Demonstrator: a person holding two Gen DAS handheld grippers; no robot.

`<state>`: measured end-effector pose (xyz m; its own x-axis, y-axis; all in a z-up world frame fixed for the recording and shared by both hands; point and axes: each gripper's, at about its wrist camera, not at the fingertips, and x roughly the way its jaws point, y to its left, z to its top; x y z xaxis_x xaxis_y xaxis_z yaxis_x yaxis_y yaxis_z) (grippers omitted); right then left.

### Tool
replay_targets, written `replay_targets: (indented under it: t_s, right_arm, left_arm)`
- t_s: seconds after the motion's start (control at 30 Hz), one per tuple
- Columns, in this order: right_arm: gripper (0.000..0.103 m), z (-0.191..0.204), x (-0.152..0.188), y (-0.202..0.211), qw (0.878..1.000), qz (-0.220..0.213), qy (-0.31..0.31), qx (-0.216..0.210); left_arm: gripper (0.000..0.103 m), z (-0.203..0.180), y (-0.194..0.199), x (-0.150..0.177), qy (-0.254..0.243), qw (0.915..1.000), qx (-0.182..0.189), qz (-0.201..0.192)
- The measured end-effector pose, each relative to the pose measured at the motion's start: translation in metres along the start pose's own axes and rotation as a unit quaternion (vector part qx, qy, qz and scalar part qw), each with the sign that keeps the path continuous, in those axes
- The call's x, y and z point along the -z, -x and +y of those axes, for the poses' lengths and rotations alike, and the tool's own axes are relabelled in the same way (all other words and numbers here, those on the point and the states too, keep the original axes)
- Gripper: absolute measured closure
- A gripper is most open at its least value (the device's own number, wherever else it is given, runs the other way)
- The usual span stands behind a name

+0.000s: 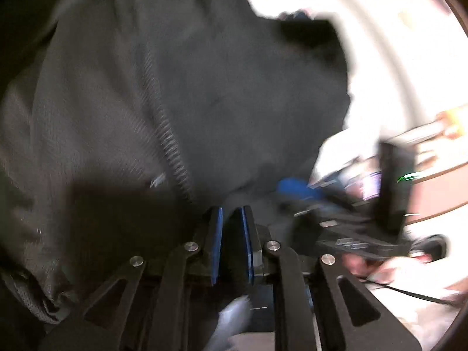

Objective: Fold clothes

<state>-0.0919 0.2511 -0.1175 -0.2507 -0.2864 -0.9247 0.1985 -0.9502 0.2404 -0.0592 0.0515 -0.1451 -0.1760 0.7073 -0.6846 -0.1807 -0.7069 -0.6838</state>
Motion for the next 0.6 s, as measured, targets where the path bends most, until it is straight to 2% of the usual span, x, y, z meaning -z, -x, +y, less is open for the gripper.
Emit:
replay_targets:
  t_s: [0.13, 0.23, 0.37, 0.47, 0.53, 0.6]
  right_arm:
    - [0.064, -0.014, 0.004, 0.007, 1.000, 0.000, -0.017, 0.007]
    - [0.064, -0.016, 0.006, 0.019, 0.999, -0.018, -0.026, -0.001]
    - [0.059, -0.011, 0.014, 0.034, 0.999, -0.035, -0.018, -0.014]
    - [0.059, -0.010, 0.026, 0.042, 0.999, -0.040, -0.016, -0.015]
    - [0.058, -0.009, 0.033, 0.040, 0.999, -0.038, -0.018, -0.020]
    - [0.058, -0.009, 0.040, 0.042, 0.999, -0.033, -0.020, -0.030]
  left_arm:
    - [0.095, 0.004, 0.000, 0.000, 0.003, 0.9996, -0.025, 0.009]
    - [0.093, 0.007, 0.000, 0.000, 0.005, 0.9989, -0.044, 0.015]
    - [0.084, -0.017, 0.004, 0.004, -0.038, 0.9991, -0.013, 0.015]
    - [0.083, -0.037, 0.007, 0.007, -0.073, 0.9971, 0.013, 0.014]
    - [0.083, -0.042, -0.001, 0.014, -0.079, 0.9962, 0.021, 0.030]
    - [0.083, -0.041, -0.007, 0.017, -0.079, 0.9957, 0.009, 0.046]
